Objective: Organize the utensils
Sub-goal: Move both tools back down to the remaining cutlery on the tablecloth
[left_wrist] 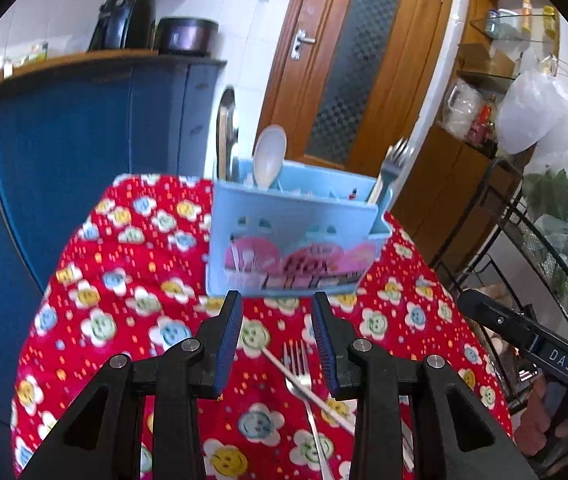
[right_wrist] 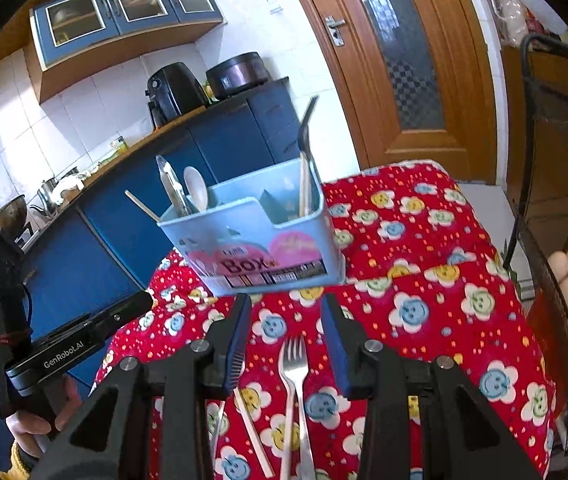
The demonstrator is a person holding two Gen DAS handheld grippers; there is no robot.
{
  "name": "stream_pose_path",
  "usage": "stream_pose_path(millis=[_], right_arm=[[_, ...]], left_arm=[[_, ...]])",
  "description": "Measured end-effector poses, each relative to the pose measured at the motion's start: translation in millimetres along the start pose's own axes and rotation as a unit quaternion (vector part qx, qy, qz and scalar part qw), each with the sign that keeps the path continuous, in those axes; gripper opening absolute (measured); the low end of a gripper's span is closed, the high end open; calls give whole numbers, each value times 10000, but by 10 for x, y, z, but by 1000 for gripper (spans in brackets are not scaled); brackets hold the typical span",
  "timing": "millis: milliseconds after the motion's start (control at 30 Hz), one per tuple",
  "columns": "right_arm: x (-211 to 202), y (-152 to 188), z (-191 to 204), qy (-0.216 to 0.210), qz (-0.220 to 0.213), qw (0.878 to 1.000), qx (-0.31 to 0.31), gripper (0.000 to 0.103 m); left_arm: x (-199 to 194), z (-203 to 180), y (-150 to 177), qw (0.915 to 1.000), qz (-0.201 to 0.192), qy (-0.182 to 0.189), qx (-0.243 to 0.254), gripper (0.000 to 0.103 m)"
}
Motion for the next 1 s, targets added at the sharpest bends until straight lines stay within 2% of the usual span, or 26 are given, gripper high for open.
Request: stream_pose_path(millis=[267,633,1000], right_arm=[[76,213,-153,31,244,9996,105,39],[127,418,-247,-29,453,9989,139,39],[109,492,-349,-117,490,9984,239,39]], left_arm=[[174,-77,271,9992,400,-31,0,36],[377,-316,674,9947,1013,193,-64,36],[506,-520,932,9896,1422,228,43,36]])
Point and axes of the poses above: each gripper's, at about its wrist camera, not at the fingertips, and x roughly the way its jaws point, z to its left, y to its underside, the point moved 10 cm from there along x, roughly the way its jaws point, and after that the axes turned 3 degrees about z, right-handed, at the moved point
